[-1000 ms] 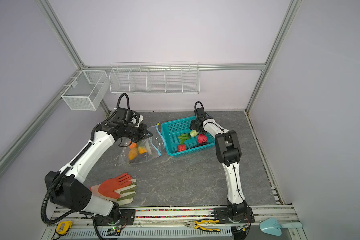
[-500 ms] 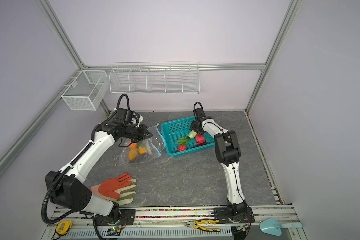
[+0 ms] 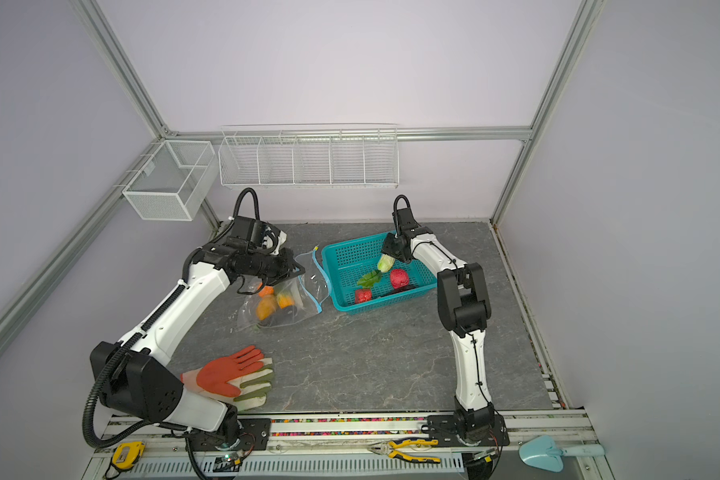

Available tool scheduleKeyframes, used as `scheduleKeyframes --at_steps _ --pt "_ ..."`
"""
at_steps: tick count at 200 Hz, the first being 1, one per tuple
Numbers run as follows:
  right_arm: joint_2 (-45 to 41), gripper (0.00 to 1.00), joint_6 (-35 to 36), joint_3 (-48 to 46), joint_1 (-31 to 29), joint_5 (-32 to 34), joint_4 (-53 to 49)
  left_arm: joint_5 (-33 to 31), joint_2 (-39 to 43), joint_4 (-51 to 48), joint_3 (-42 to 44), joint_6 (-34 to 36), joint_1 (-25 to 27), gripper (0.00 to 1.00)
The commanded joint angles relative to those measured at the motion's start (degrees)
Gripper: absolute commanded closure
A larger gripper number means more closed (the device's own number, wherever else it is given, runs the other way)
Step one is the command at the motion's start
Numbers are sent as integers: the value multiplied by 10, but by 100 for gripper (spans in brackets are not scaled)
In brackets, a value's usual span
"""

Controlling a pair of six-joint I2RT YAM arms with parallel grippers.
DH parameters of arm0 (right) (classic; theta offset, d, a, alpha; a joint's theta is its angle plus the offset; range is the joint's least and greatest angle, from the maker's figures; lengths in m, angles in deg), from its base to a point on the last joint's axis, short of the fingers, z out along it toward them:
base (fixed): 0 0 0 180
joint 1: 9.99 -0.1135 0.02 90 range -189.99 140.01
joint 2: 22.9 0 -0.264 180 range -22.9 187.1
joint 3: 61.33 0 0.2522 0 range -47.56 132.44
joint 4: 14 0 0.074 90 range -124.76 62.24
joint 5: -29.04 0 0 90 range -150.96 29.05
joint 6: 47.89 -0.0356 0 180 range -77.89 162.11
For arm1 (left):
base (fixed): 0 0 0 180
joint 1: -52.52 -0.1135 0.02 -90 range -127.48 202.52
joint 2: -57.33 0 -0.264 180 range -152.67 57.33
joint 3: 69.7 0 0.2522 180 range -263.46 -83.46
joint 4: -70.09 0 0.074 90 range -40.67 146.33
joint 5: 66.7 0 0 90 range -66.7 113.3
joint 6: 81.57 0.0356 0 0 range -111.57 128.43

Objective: Place the food in the zip-top bag and seal the zipper
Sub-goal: 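Lower the right gripper onto the white radish, close and lift it, then carry the radish with the right gripper to the bag mouth beside the left gripper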

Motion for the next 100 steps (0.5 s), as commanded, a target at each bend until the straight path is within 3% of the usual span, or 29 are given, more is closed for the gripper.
scheduleKeyframes --at_steps 1,100 --pt "-28 53 3 -11 6 -38 12 8 -8 6 9 5 -4 100" --pt "-30 55 109 86 21 -125 -100 9 -12 6 8 8 -4 100"
